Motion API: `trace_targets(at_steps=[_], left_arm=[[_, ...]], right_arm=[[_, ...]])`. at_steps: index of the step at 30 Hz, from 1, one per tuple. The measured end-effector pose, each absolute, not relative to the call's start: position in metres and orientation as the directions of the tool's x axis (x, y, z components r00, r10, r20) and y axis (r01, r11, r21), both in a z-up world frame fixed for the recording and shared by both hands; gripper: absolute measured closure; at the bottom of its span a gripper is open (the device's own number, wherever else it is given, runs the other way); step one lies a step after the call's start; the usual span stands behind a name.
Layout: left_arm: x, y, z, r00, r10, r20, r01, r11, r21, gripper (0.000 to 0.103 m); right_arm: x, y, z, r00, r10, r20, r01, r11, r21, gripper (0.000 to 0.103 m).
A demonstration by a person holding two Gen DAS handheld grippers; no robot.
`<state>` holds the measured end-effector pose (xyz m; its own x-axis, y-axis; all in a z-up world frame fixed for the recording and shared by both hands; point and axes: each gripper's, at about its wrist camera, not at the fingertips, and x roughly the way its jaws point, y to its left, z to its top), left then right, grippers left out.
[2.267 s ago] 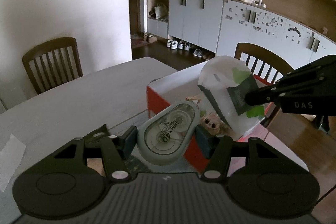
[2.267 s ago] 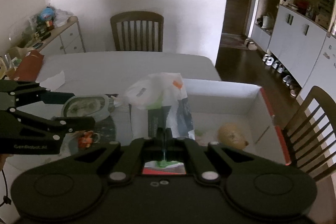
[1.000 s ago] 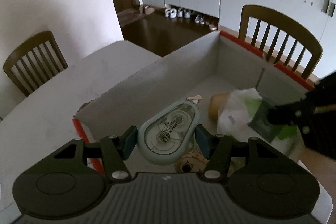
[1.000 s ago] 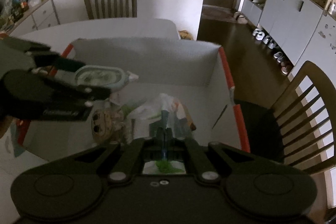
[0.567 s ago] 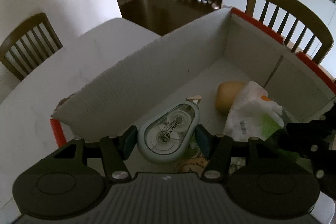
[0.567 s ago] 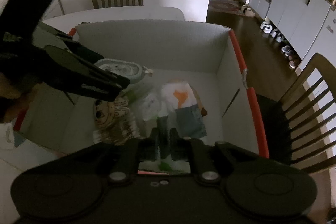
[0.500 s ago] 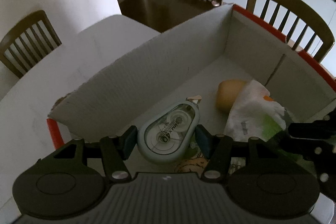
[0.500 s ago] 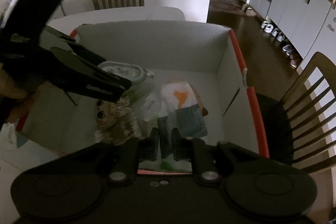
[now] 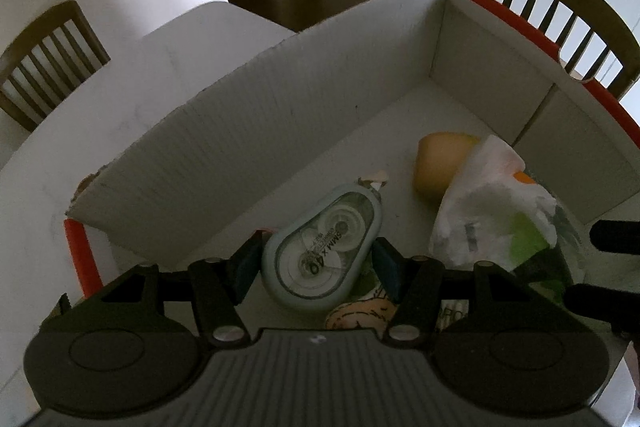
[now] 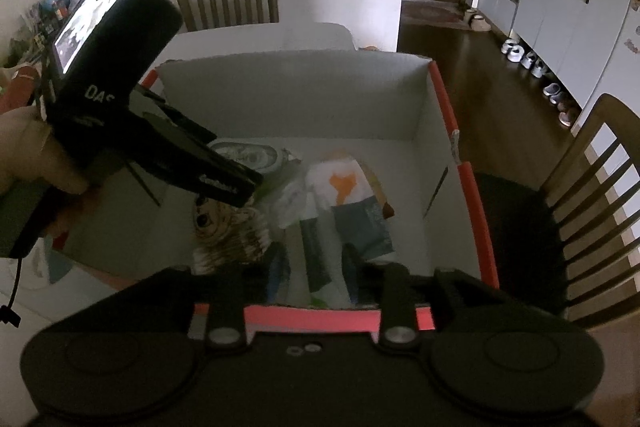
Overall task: Organize objects
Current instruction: 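Open both grippers to drop the dispenser and bag into the box, then move both grippers back over the bread loaf and plush keychain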
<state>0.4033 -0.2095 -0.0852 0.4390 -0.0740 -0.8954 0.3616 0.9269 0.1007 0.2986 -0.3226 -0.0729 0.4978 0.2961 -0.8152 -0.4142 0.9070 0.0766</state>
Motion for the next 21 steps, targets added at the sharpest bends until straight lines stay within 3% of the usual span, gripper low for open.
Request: trace_targets(at_steps=[3,21], left_arm=[[0.4,-0.208,-0.081,0.452,-0.097,-0.886,0.362,0.928,0.083,0.034],[0.351,-0.165,-0.029,0.562,-0.213,-0.799,0.311,0.95,-0.035,0.034]], right_arm=[[0.296,-0.322,-0.07,0.504,0.292,-0.813,-0.416,0.907,0.068,0.067],[0.276,-0.312,-0.042,0.57,0.268,-0.777,-0.377,0.925,0.042,0.054]])
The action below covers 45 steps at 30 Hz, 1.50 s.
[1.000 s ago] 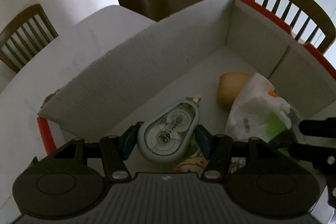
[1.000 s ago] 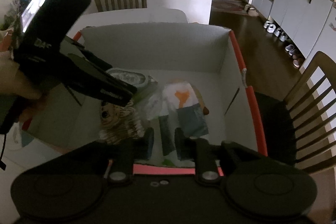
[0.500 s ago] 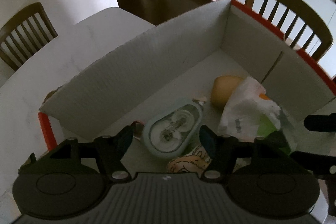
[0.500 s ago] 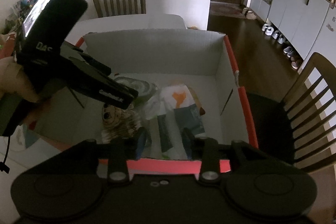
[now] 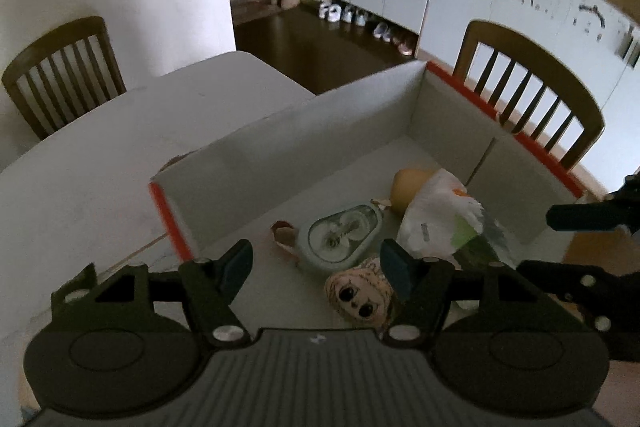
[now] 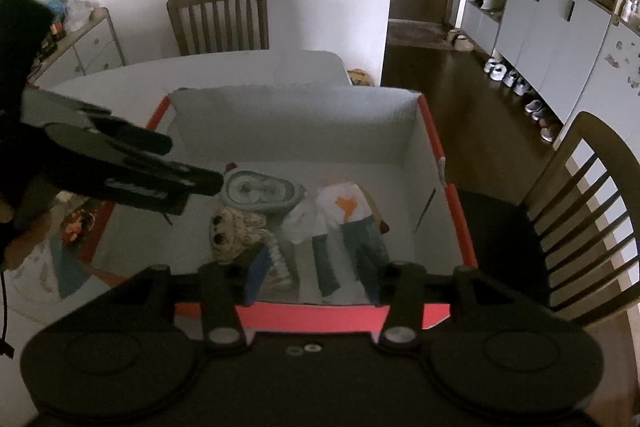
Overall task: Organize objects
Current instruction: 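Move both grippers back over the bread loaf and plush keychain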
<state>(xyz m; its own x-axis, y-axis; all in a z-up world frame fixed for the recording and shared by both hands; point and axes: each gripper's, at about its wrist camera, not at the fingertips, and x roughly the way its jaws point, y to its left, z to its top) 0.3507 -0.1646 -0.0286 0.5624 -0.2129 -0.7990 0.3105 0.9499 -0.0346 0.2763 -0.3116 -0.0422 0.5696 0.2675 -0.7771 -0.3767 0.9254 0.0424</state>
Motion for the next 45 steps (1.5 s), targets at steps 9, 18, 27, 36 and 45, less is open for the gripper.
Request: trace_targets(at_steps=[9,18,27,36,45], left_arm=[[0.309,-0.126,-0.005,0.599,-0.265,-0.756,0.304,0.948,-0.092,0.034],[0.261,-0.063,0.008,0.616,-0.274,-0.738,0.284,0.952,-0.116,0.025],[0.23,0.009,0.005,0.622,-0.263,-0.737,0.232,0.962,-0.147,0.024],[0.213,0.059,-0.017,0.602,-0.258,-0.756,0.214,0.964,-0.159,0.016],[0.199,0.096,-0.044,0.586,-0.252,-0.77,0.207,0.965,-0.159,0.004]], right_arm=[[0.26,-0.28,-0.03,0.611,0.259,-0.748,-0.359,0.933,0.029,0.05],[0.234,-0.228,-0.02,0.613,0.287,-0.736,-0.389,0.921,0.035,0.039],[0.214,-0.173,-0.018,0.605,0.306,-0.735,-0.415,0.909,0.037,0.029],[0.204,-0.131,-0.027,0.591,0.316,-0.743,-0.427,0.903,0.044,0.018],[0.2,-0.098,-0.045,0.573,0.325,-0.753,-0.449,0.892,0.043,0.005]])
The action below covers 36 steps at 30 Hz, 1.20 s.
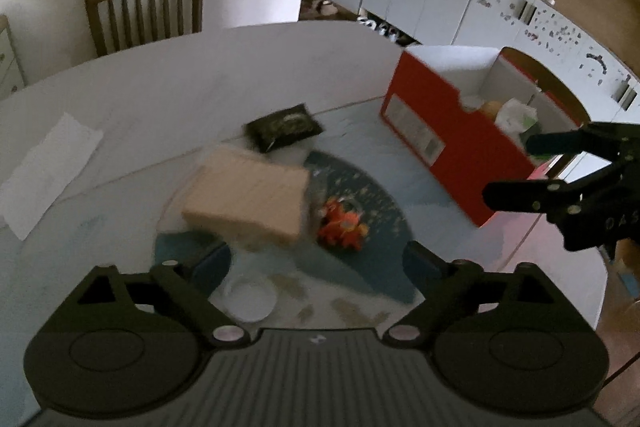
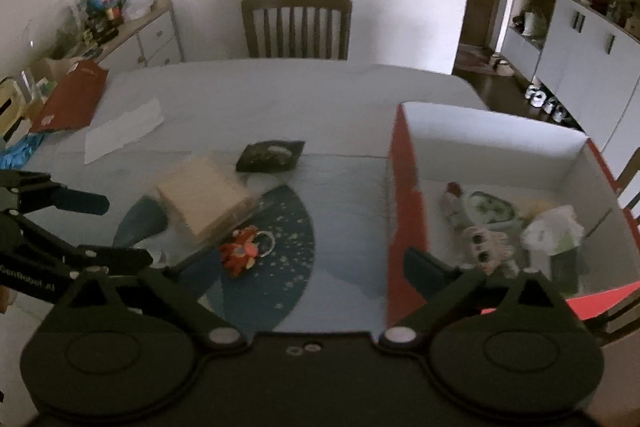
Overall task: Organize objects
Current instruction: 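Move both grippers back over the bread loaf and plush keychain, then grasp the white bottle cap with the left gripper while the right grasps the orange plush keychain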
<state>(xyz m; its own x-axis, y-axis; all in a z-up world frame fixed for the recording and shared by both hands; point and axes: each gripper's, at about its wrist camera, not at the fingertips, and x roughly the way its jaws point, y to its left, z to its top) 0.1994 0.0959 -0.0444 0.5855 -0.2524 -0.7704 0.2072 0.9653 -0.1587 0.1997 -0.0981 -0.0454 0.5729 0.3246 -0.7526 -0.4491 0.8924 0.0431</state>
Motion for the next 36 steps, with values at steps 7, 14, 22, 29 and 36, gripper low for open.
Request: trace_targets(at_steps=[7,14,22,29,36], left_arm=[[0.189,0.119,-0.071,0.582,-0.245,-0.776,0.196,0.968,-0.159,0.0],[0.189,0.127,-0.097,0.56,-0.248,-0.791,0.205,0.966,-0.157,0.0],[0.191,0.127,-0.117,0.56,-0.221,-0.798,0.228,0.968,-0.108,0.0],[0.193,0.124,-0.123,0.592,-0.193,-0.782,0.227,0.972,-0.067,0.0],[0.199,0.123,-0.126,0.617,-0.16,-0.77,0.212,0.977,-0.033,0.001]], right_arm=[[0.203,-0.074,-0.064,0.525,0.333,-0.783,-0.493,0.869,0.038,0.005],[0.212,-0.053,-0.085,0.488,0.327,-0.809,-0.528,0.849,0.025,0.008],[0.226,-0.033,-0.114,0.436,0.312,-0.844,-0.554,0.832,0.022,0.019],[0.238,-0.021,-0.132,0.409,0.29,-0.865,-0.568,0.823,0.008,0.029],[0.241,-0.011,-0.136,0.398,0.288,-0.871,-0.592,0.806,-0.004,0.044]])
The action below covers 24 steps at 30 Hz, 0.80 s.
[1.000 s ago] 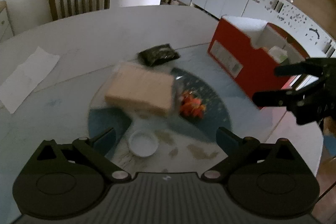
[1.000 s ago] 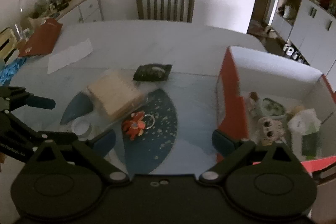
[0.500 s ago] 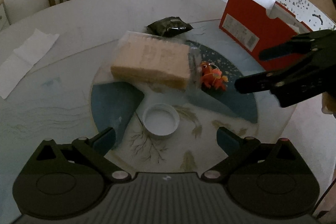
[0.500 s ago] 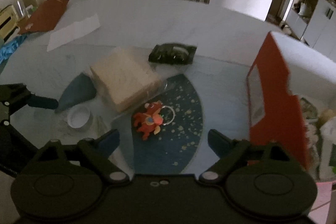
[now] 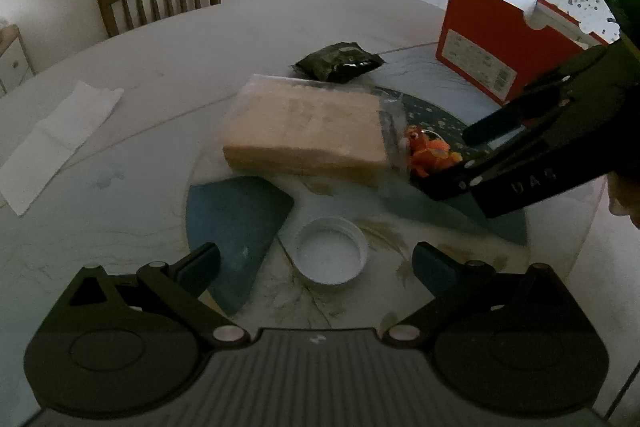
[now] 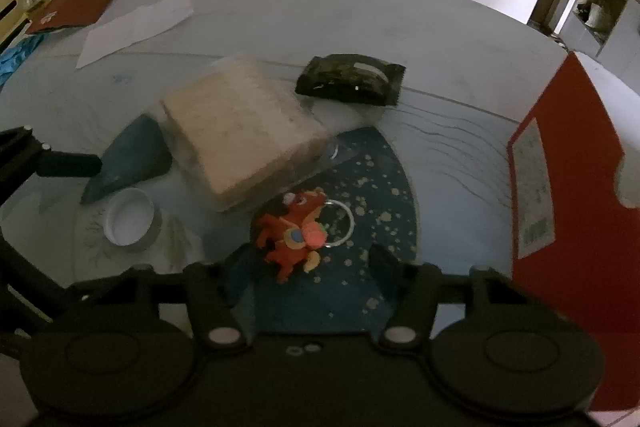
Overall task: Organize objects
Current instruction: 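Grasp the white bottle cap with the left gripper while the right grasps the orange plush keychain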
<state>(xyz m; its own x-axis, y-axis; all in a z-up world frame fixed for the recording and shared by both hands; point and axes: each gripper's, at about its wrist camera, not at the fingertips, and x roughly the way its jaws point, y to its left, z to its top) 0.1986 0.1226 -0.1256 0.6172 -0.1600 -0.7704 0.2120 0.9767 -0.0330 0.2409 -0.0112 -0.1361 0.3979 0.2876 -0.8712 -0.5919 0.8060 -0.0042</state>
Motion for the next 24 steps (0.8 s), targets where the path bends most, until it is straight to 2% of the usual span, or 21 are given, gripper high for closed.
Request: trace_targets(at_steps=[4,9,12,14,17,19,24], left_arm=[[0.2,0.1249,-0.1266,0.616,-0.172,-0.769,0.211,0.976,-0.049,0.002],[0.2003,0.1256,-0.1258,0.629,-0.163,-0.76,0.204,0.978,-0.04,0.017],[0.199,0.1257,-0.1241,0.633,-0.168,-0.756,0.213,0.976,-0.038,0.03],[0.1977,0.1248,-0.1226,0.635,-0.17,-0.754,0.223,0.974,-0.031,0.044],[0.1961,0.1223,-0.1209,0.634,-0.17,-0.754,0.238,0.971,-0.018,0.06],[0.1965,0.1201,-0.1203,0.632,-0.162,-0.757,0.243,0.97,-0.005,0.065],[0.1967,0.1203,-0.1191,0.62,-0.169,-0.766,0.24,0.971,-0.021,0.065]], right_arm=[[0.2422,-0.0078,-0.1358,0.401,0.295,-0.867,-0.598,0.801,-0.004,0.049],[0.2442,-0.0044,-0.1365,0.402,0.301,-0.865,-0.603,0.798,-0.003,0.054],[0.2441,-0.0032,-0.1365,0.398,0.305,-0.865,-0.605,0.796,0.003,0.059],[0.243,-0.0022,-0.1363,0.394,0.31,-0.865,-0.611,0.791,0.005,0.064],[0.2424,-0.0005,-0.1354,0.396,0.31,-0.864,-0.614,0.789,0.002,0.066],[0.2419,-0.0007,-0.1349,0.395,0.309,-0.865,-0.614,0.79,0.002,0.066],[0.2383,-0.005,-0.1292,0.413,0.311,-0.856,-0.606,0.795,-0.004,0.067]])
